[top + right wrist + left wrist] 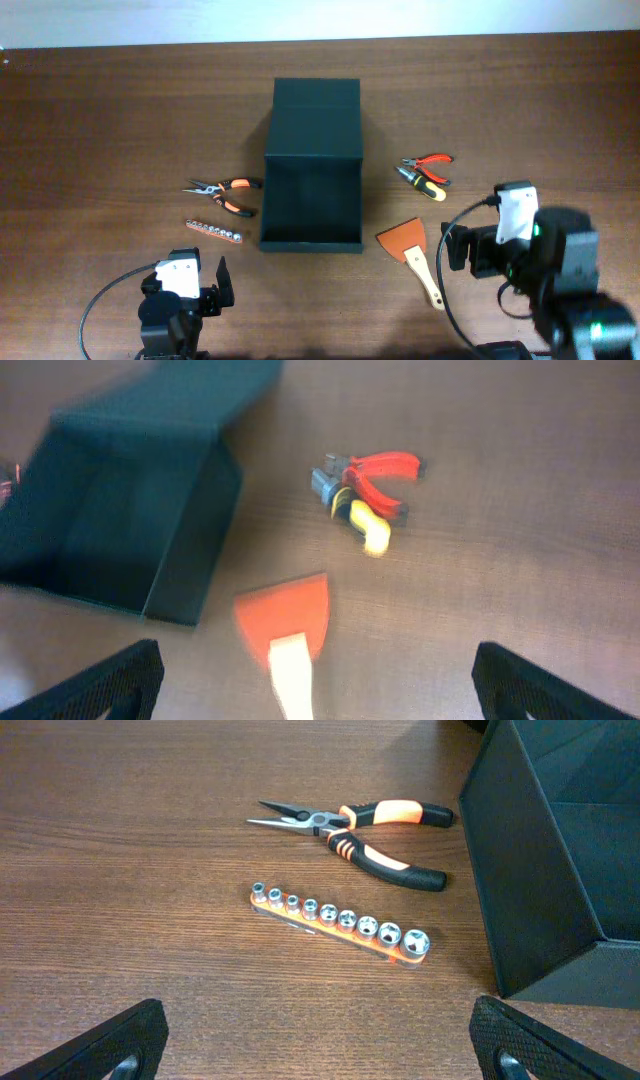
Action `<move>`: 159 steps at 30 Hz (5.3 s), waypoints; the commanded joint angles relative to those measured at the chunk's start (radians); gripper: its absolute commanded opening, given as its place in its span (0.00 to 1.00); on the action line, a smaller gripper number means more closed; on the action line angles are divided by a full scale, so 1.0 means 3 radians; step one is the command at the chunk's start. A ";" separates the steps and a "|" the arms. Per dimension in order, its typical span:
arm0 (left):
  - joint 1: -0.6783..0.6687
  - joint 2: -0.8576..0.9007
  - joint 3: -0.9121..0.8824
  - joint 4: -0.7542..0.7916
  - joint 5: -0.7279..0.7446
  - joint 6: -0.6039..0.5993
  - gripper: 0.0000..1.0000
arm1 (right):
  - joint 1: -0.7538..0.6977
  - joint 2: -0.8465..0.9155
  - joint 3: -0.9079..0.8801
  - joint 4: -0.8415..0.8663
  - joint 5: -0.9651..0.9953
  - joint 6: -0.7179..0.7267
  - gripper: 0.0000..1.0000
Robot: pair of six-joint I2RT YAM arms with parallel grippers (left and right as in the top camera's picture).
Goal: Pack container
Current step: 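Reach the right gripper to the orange scraper and grasp its wooden handle, then lift the scraper with the right gripper and lower it into the box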
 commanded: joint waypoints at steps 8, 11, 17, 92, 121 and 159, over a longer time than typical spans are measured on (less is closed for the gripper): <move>-0.0005 -0.0028 -0.0015 0.0008 -0.0010 0.0051 0.99 | -0.0022 0.1527 0.0917 -0.0907 -0.0131 -0.0060 0.99; -0.0005 -0.0028 -0.0015 0.0008 -0.0010 0.0051 0.99 | -0.0022 0.1882 0.0917 -0.1050 -0.0131 -0.0058 0.99; -0.0005 -0.0028 -0.0015 0.0008 -0.0010 0.0051 0.99 | -0.0022 0.2453 0.0916 -0.1015 -0.0354 -0.0057 0.99; -0.0005 -0.0028 -0.0015 0.0008 -0.0010 0.0051 0.99 | 0.1111 0.3113 -0.0123 -0.0207 0.0273 0.0894 0.04; -0.0005 -0.0028 -0.0015 0.0008 -0.0010 0.0051 0.99 | 0.1240 0.2452 0.1478 -0.1227 0.0262 0.0688 0.04; -0.0005 -0.0028 -0.0015 0.0008 -0.0010 0.0051 0.99 | 0.2153 0.3859 0.1762 0.0298 0.0692 -0.0183 0.07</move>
